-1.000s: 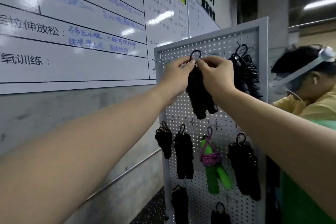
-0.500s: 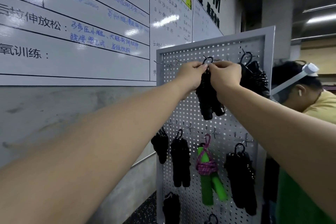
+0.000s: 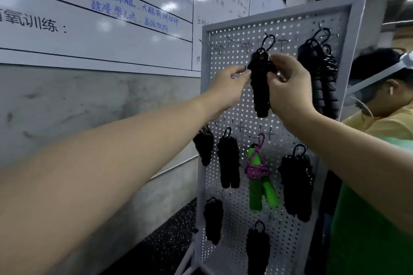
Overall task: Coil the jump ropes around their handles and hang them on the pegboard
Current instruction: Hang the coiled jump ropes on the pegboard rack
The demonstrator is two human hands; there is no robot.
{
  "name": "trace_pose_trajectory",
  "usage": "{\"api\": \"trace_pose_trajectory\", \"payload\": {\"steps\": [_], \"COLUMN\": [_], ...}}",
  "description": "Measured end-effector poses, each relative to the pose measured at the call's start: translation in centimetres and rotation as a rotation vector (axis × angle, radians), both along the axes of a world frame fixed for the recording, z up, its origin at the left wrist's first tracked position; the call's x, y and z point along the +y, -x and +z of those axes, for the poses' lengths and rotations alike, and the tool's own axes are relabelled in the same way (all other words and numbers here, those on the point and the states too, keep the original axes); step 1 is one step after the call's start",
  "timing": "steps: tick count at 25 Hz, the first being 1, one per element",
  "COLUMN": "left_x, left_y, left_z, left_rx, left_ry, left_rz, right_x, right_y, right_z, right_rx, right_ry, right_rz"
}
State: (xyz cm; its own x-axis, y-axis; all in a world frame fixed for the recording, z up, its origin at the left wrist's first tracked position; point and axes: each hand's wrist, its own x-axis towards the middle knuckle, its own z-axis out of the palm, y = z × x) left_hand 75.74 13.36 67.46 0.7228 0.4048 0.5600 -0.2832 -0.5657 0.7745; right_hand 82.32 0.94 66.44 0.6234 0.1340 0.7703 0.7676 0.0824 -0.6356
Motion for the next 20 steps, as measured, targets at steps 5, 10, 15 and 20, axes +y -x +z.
{"api": "trace_pose_trajectory", "payload": {"steps": [5, 10, 15, 20], "left_x": [3.4, 6.5, 6.5, 5.1], "left_y": [8.0, 16.0, 21.8, 24.2], "left_z": [-14.0, -28.3, -42.5, -54.0], "left_rx": [0.243, 0.455, 0.725, 1.04], "left_ry": [0.02, 0.173, 0.248, 0.202], "left_rz": [0.116, 0.282, 0.311, 0.184], "right_x": [-3.0, -2.6, -0.9, -3.3], "right_y": [5.4, 12.4, 16.0, 17.6], "right_z": [-9.6, -22.9, -39.5, -55.9], "right_rx": [-0.011, 0.103, 0.354, 0.59], "right_ry": [0.123, 0.308, 0.544, 0.913], "right_rz": [0.11, 0.272, 0.357, 0.34]}}
